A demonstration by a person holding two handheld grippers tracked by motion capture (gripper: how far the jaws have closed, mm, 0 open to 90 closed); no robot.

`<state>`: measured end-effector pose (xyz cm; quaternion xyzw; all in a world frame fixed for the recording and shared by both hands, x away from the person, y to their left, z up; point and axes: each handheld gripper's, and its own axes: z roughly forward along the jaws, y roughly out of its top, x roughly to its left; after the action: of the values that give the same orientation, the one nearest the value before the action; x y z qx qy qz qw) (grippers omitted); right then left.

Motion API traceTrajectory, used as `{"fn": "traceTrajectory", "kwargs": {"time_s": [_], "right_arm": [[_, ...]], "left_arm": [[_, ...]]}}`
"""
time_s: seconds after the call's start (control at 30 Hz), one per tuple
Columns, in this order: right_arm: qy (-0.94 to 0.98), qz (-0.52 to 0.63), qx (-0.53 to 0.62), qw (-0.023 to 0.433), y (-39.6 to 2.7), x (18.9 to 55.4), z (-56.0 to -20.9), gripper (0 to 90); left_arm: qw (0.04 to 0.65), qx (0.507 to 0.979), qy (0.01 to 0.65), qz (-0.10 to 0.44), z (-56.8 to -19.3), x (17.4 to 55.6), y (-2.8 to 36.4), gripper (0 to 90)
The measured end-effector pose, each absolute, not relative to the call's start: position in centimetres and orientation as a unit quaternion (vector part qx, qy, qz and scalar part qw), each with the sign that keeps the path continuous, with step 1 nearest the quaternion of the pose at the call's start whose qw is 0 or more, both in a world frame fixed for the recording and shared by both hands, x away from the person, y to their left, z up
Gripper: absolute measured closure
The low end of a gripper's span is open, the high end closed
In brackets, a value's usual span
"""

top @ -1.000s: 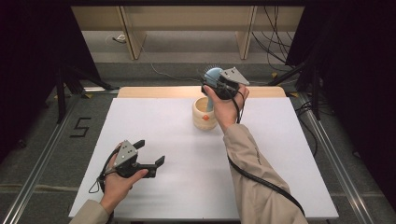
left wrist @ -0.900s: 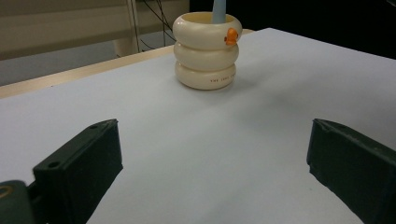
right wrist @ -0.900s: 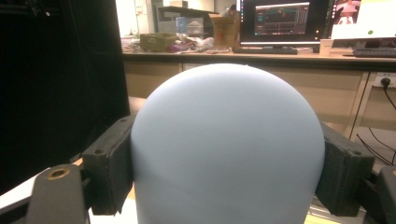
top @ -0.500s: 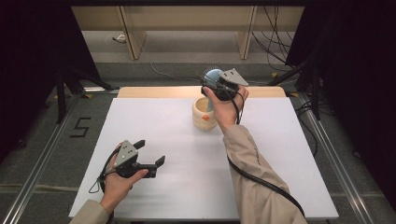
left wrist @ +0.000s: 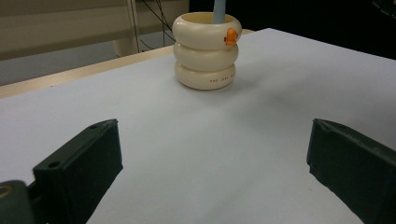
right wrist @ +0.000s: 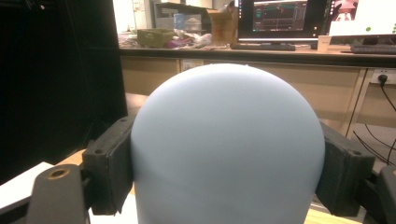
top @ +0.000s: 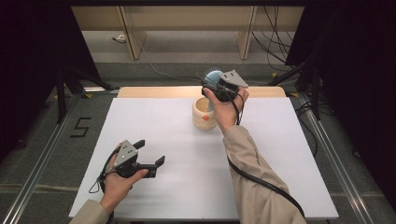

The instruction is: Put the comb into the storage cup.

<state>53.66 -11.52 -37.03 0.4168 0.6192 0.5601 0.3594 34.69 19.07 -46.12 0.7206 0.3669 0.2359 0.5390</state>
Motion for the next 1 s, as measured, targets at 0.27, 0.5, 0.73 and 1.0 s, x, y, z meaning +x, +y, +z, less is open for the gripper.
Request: {"fn": "traceTrajectory", "kwargs": {"time_s": [0.27, 0.5, 0.73, 1.0], "right_arm": [[0.619, 0.56, 0.419, 0.357, -11.5, 53.6, -37.3, 20.7], [0.62, 0.558, 0.42, 0.358, -11.6, 53.8, -37.8, 20.7], [0.622, 0.558, 0.42, 0.355, -11.4, 53.7, -38.2, 20.7], [0.624, 0.559, 0.417, 0.353, -11.2, 53.7, -38.4, 20.7]], "left_arm": [[0.539, 0.72, 0.367, 0.236, -46.1, 34.7, 19.0, 2.8], [0.539, 0.72, 0.367, 0.236, -46.1, 34.7, 19.1, 2.8], [0.539, 0.721, 0.366, 0.236, -46.1, 34.7, 19.0, 2.7], [0.538, 0.722, 0.365, 0.236, -46.1, 34.7, 19.1, 2.7]]}}
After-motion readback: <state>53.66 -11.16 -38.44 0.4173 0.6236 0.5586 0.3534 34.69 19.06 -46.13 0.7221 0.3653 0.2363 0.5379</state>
